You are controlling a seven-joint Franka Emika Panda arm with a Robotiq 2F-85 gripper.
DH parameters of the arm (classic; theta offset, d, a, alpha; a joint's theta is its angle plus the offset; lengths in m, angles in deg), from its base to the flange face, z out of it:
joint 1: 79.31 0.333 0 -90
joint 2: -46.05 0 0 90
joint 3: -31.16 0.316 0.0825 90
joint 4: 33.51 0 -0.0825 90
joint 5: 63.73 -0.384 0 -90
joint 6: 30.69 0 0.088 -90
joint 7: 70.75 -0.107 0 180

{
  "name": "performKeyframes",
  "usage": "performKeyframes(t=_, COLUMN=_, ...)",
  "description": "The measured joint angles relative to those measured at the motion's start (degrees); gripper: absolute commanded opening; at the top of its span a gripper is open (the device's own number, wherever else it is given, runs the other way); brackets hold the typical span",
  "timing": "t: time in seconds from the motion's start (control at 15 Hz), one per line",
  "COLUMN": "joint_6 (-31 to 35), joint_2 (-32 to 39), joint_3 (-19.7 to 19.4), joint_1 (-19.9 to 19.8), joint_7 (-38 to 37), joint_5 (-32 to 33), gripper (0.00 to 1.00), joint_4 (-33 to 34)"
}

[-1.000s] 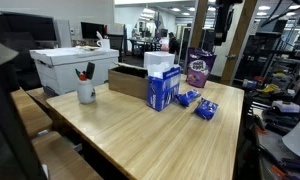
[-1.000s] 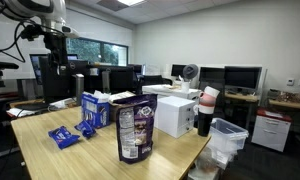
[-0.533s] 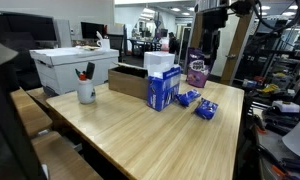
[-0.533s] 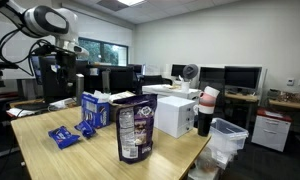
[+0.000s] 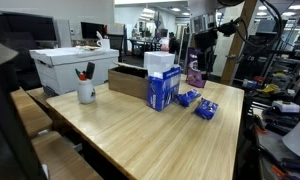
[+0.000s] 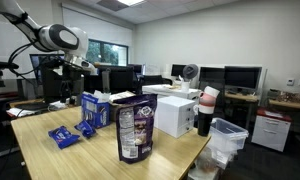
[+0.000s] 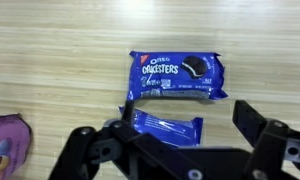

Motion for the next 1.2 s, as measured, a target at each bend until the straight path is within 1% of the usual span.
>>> performKeyframes(t=0.53, joint_6=0.0, joint_2=0.8, joint_3=-0.3, joint_1=0.1, joint_7=0.2, joint_5=0.0, gripper=1.00, joint_4=0.0)
performKeyframes(t=0.73, joint_6=0.4, joint_2=3.3, joint_3=-0.8, joint_1=0.2, joint_7=1.5, joint_5=0.6, gripper=1.00, joint_4=0.2)
performKeyframes(t=1.0, joint_6=2.9, joint_2=7.7, joint_3=-1.7, joint_1=0.2, joint_7=4.8, joint_5=0.9, gripper=1.00, joint_4=0.7)
performKeyframes(t=1.2, joint_6=4.5, joint_2=9.9, joint_3=-2.3, joint_1=0.2, joint_7=5.4, joint_5=2.7, gripper=1.00, joint_4=1.0)
